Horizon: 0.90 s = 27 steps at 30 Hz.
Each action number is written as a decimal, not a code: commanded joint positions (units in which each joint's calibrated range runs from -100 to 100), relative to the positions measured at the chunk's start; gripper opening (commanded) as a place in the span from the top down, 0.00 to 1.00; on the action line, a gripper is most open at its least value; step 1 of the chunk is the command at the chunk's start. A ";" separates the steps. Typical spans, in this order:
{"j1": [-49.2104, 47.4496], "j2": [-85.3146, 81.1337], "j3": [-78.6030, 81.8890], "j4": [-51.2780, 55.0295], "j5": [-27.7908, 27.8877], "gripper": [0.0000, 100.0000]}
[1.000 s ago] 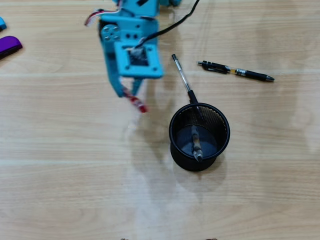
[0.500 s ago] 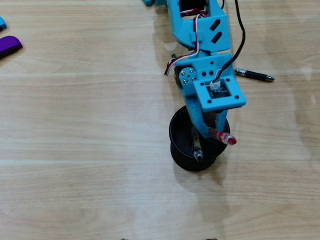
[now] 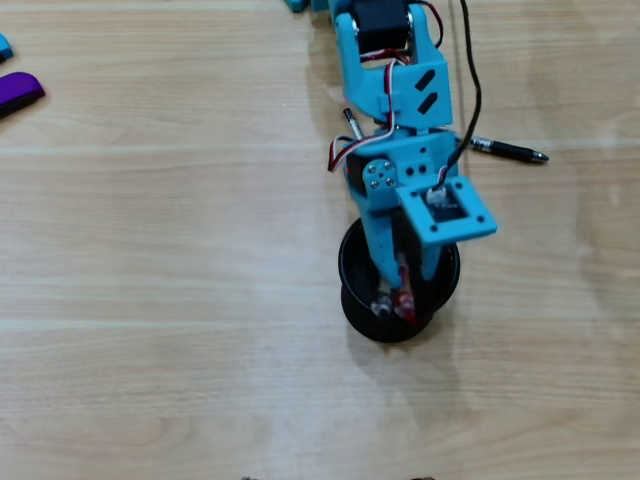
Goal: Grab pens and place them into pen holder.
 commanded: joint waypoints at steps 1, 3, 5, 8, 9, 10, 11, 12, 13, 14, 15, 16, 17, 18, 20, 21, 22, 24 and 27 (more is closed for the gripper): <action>2.02 -9.19 -4.39 1.78 6.70 0.89; 3.79 -15.36 -4.93 11.24 11.09 0.89; 7.34 -22.04 -4.57 26.54 15.79 0.89; 14.76 -28.89 -3.66 58.08 17.94 0.89; 17.90 -30.07 -2.58 69.00 18.09 0.89; 20.16 -31.25 1.32 70.28 19.03 0.89; 20.65 -31.84 5.66 66.42 19.92 0.89; 19.20 -31.59 9.37 65.13 19.87 0.90; 17.66 -31.42 13.18 64.78 18.72 0.89; 16.53 -30.66 16.71 65.04 16.47 0.89; 14.92 -29.14 20.33 64.87 14.22 0.89; 13.15 -27.28 22.86 64.10 12.39 0.89; 10.81 -25.25 24.49 62.29 11.14 0.88; 8.31 -23.31 25.40 59.63 10.15 0.88; 2.18 -17.64 25.67 47.77 9.21 0.86; 0.57 -15.87 26.03 43.90 8.94 0.86; -0.80 -14.26 26.21 40.20 8.63 0.85; -2.50 -11.30 26.21 35.22 7.85 0.85; -3.22 -8.34 26.21 32.98 7.53 0.85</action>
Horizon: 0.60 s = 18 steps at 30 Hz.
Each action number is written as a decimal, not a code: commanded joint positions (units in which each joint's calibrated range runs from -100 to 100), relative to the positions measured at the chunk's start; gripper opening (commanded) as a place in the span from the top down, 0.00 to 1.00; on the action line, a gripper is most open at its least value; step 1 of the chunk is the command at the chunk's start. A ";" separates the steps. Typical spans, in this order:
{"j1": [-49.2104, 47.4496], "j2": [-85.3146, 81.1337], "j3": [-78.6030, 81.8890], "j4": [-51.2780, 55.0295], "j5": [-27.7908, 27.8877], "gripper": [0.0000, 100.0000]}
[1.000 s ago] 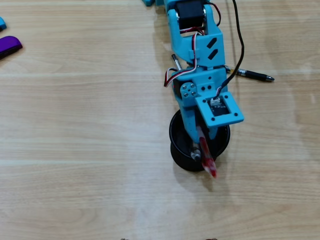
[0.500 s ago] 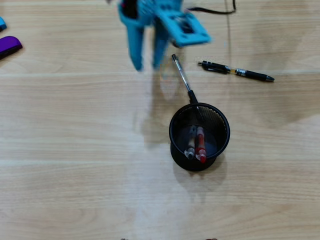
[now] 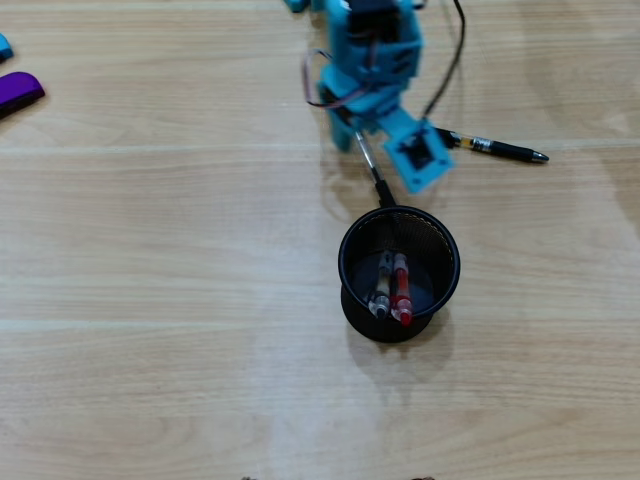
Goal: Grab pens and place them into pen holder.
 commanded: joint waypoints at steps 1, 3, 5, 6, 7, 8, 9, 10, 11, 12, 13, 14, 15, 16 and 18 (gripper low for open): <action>-1.27 3.25 -0.17 -5.17 -0.87 0.85; -1.35 4.60 -0.35 -6.20 -0.87 0.85; -0.95 5.62 -0.17 -7.06 -1.28 0.85; -0.79 6.12 -0.08 -7.06 -1.70 0.85; -0.71 6.55 -0.08 -6.98 -1.96 0.85; -0.55 7.05 -0.08 -6.98 -2.07 0.86; -0.30 7.48 -0.08 -6.98 -2.07 0.86; -0.22 7.90 -0.08 -6.98 -2.07 0.86; -0.06 8.41 -0.08 -6.98 -2.07 0.86; 0.10 9.00 -0.08 -6.98 -2.07 0.86; 0.18 9.59 -0.08 -6.98 -2.07 0.87; 0.26 10.10 -0.08 -6.98 -2.07 0.88; 0.26 10.60 0.01 -6.98 -2.12 0.90; 0.58 11.11 0.01 -6.98 -2.38 0.93; 1.47 10.86 0.01 -6.89 -4.00 0.98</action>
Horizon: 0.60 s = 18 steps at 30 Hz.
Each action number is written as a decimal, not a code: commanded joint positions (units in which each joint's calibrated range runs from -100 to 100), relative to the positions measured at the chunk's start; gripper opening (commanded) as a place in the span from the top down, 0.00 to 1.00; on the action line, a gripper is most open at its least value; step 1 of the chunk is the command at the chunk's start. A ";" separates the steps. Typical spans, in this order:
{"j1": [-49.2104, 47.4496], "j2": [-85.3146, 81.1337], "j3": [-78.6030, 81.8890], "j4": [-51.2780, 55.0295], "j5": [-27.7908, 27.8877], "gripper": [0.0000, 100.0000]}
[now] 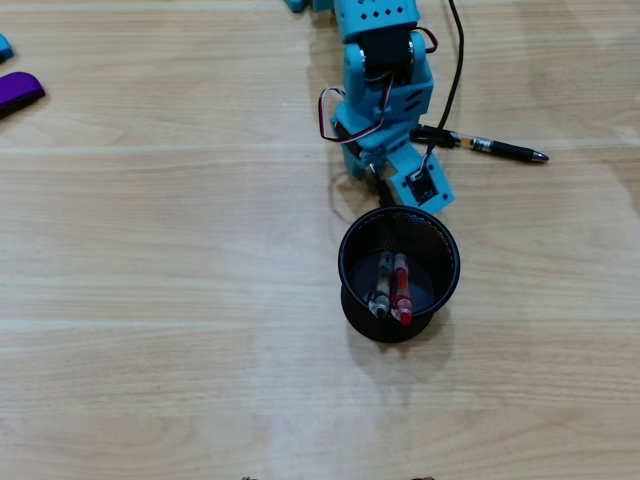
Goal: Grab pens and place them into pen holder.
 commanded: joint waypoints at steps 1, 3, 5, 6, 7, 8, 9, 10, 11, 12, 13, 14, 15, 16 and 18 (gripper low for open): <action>1.55 -0.82 -0.45 0.43 -2.07 0.98; 2.68 -5.13 -0.45 0.86 -2.39 0.98; 4.05 -11.13 -0.45 4.47 -2.75 0.98; 5.02 -14.35 -0.90 7.30 -3.33 0.98; 6.31 -17.56 -1.71 10.05 -3.80 0.98; 7.84 -20.69 -3.25 12.80 -4.11 0.98; 9.45 -23.48 -5.43 15.64 -4.16 0.98; 11.06 -26.01 -8.05 17.53 -3.95 0.98; 14.13 -30.66 -14.57 19.51 -3.95 0.98; 15.18 -32.18 -18.55 18.73 -3.95 0.98; 15.82 -32.77 -23.08 16.50 -3.95 0.98; 15.98 -32.35 -27.16 13.06 -4.06 0.98; 15.26 -31.25 -30.69 8.33 -4.42 0.98; 12.76 -27.03 -33.77 -3.87 -6.15 0.98; 9.93 -21.36 -32.86 -18.82 -8.87 0.98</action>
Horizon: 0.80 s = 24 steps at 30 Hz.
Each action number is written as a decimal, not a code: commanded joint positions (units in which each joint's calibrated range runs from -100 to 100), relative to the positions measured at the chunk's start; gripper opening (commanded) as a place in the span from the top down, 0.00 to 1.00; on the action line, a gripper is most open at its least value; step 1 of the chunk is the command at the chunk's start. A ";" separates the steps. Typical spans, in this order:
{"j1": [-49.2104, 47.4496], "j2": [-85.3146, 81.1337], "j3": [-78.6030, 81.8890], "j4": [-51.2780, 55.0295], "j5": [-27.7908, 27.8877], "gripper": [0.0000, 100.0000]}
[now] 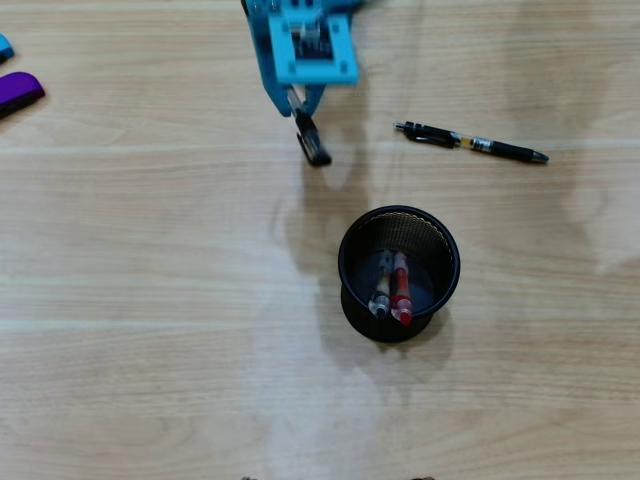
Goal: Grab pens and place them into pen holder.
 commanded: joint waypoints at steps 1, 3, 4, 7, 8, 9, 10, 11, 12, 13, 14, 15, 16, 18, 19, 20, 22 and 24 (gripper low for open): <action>-5.45 10.12 -4.59 -34.83 -5.53 0.98; -7.63 15.87 -2.15 -46.52 -7.36 0.98; -8.60 18.23 -0.79 -50.99 -8.15 0.98; -10.53 23.73 2.20 -58.12 -10.24 0.98; -10.93 25.00 3.83 -58.90 -10.39 0.98; -10.93 25.42 4.92 -58.90 -10.39 0.98; -10.93 25.76 6.09 -58.90 -10.39 0.98; -10.93 25.84 7.54 -58.90 -10.45 0.98; -10.93 25.93 9.35 -58.90 -10.60 0.98; -10.93 25.67 11.34 -58.90 -10.60 0.98; -10.93 25.59 13.34 -58.90 -10.60 0.98; -10.85 25.50 15.15 -58.90 -10.65 0.98; -10.77 25.50 16.87 -58.90 -10.65 0.98; -10.77 25.42 20.58 -59.50 -10.45 0.98; -10.85 25.34 21.03 -59.50 -10.18 0.97; -10.85 25.08 21.12 -59.50 -10.13 0.96; -10.93 23.56 21.12 -59.50 -9.30 0.94; -10.85 21.62 20.85 -59.58 -7.10 0.94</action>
